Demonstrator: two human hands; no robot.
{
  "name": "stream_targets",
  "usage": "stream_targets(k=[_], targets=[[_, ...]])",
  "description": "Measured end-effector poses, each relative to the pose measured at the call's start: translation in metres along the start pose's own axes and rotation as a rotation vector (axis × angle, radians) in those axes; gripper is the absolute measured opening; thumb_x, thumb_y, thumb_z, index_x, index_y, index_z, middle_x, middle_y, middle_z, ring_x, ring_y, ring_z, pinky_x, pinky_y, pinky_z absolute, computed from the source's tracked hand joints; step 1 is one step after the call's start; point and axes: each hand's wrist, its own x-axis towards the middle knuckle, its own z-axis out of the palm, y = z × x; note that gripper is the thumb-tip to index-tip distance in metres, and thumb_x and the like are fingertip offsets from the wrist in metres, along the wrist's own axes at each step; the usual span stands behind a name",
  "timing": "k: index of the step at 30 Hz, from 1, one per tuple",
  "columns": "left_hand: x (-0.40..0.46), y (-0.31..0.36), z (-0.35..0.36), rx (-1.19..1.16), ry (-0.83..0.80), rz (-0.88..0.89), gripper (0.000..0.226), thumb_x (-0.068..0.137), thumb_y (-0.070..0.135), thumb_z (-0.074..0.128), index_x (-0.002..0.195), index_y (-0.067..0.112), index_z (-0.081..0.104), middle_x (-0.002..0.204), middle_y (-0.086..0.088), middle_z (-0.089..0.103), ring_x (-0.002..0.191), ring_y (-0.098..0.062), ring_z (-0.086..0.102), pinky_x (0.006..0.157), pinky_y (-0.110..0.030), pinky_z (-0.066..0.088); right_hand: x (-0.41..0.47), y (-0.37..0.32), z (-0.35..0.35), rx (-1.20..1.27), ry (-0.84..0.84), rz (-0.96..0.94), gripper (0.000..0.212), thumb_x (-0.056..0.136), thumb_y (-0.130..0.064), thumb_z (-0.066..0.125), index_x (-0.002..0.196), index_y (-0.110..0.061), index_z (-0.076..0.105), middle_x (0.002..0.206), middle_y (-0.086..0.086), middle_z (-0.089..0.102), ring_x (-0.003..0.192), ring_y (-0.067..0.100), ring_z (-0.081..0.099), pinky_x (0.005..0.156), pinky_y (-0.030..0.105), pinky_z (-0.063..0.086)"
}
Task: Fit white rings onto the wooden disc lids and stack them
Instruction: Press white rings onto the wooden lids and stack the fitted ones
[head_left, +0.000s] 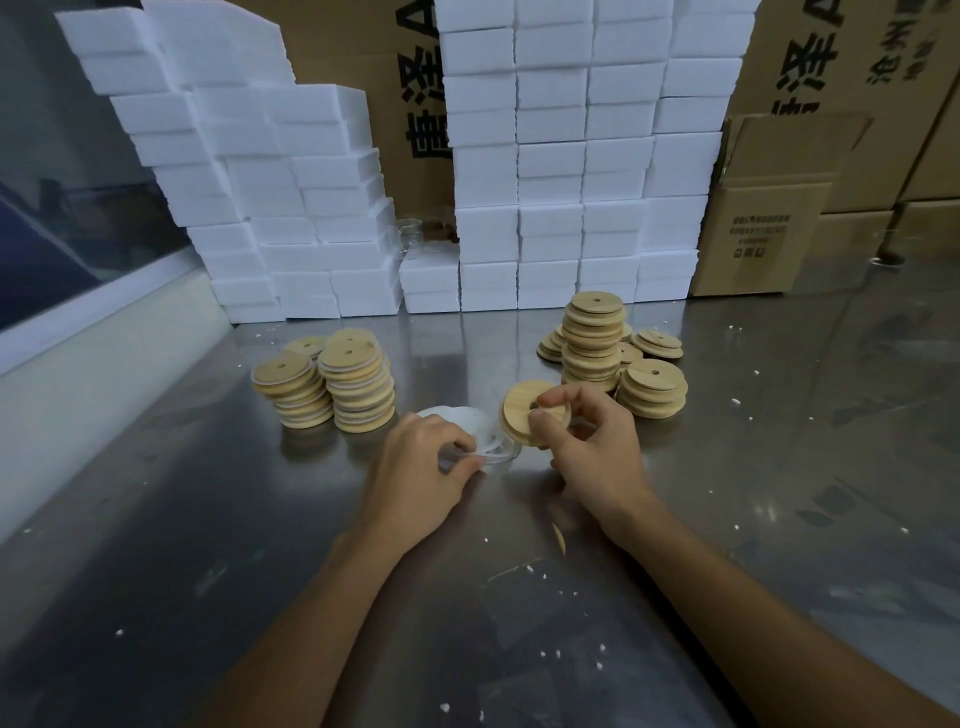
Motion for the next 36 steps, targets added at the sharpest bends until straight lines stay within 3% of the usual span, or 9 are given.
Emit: stream_targets(k=[7, 13, 16, 28, 31, 36], targets=[[-0.001, -0.001, -0.004, 0.013, -0.09, 0.046, 0.004, 0.081, 0.021, 0.077, 0.079, 0.017, 0.077, 0.084, 0.006, 0.073, 0.084, -0.013, 0.057, 0.081, -0.02, 0.035, -0.001, 0.0, -0.001, 0.011, -0.002, -0.004, 0.013, 0.086, -0.012, 0.072, 0.089, -0.023, 0.066, 0.093, 0.009, 0.071, 0.084, 0.043, 0.064, 0.071, 0.053, 0.056], [0.0, -0.001, -0.007, -0.006, -0.117, 0.016, 0.009, 0.078, 0.014, 0.079, 0.086, 0.012, 0.077, 0.088, 0.005, 0.068, 0.087, -0.008, 0.045, 0.081, -0.001, 0.027, -0.001, -0.001, -0.001, 0.015, -0.002, -0.001, 0.014, 0.086, -0.012, 0.072, 0.088, -0.025, 0.066, 0.091, 0.009, 0.071, 0.084, 0.042, 0.064, 0.071, 0.054, 0.056], [0.0, 0.001, -0.008, -0.026, -0.126, -0.025, 0.007, 0.078, 0.015, 0.08, 0.076, 0.016, 0.074, 0.081, 0.013, 0.061, 0.086, -0.008, 0.044, 0.077, -0.002, 0.029, 0.0, -0.001, -0.001, 0.008, -0.004, 0.004, 0.015, 0.086, -0.013, 0.073, 0.088, -0.026, 0.066, 0.093, 0.004, 0.071, 0.086, 0.038, 0.066, 0.074, 0.054, 0.056], [-0.001, -0.003, -0.018, -0.336, -0.085, -0.274, 0.018, 0.073, 0.002, 0.081, 0.068, 0.019, 0.075, 0.073, 0.006, 0.073, 0.072, -0.003, 0.064, 0.071, -0.011, 0.045, -0.001, 0.0, -0.003, 0.014, -0.015, 0.008, 0.012, 0.087, -0.013, 0.071, 0.089, -0.024, 0.066, 0.095, 0.002, 0.071, 0.087, 0.039, 0.065, 0.075, 0.054, 0.056], [-0.001, -0.007, -0.019, -0.346, -0.074, -0.267, 0.027, 0.077, -0.002, 0.076, 0.068, 0.023, 0.073, 0.071, 0.011, 0.071, 0.07, -0.001, 0.064, 0.07, -0.009, 0.046, -0.001, 0.0, -0.003, 0.012, -0.024, 0.005, 0.013, 0.09, -0.012, 0.067, 0.088, -0.024, 0.066, 0.097, 0.001, 0.072, 0.088, 0.038, 0.065, 0.075, 0.055, 0.056], [-0.003, -0.002, -0.017, -0.229, 0.062, -0.159, 0.016, 0.084, 0.003, 0.07, 0.077, 0.016, 0.067, 0.075, 0.012, 0.066, 0.076, -0.003, 0.06, 0.067, -0.008, 0.042, 0.0, 0.002, -0.003, -0.005, -0.017, -0.01, 0.018, 0.094, -0.009, 0.061, 0.089, -0.023, 0.07, 0.096, -0.005, 0.072, 0.085, 0.028, 0.067, 0.076, 0.048, 0.057]])
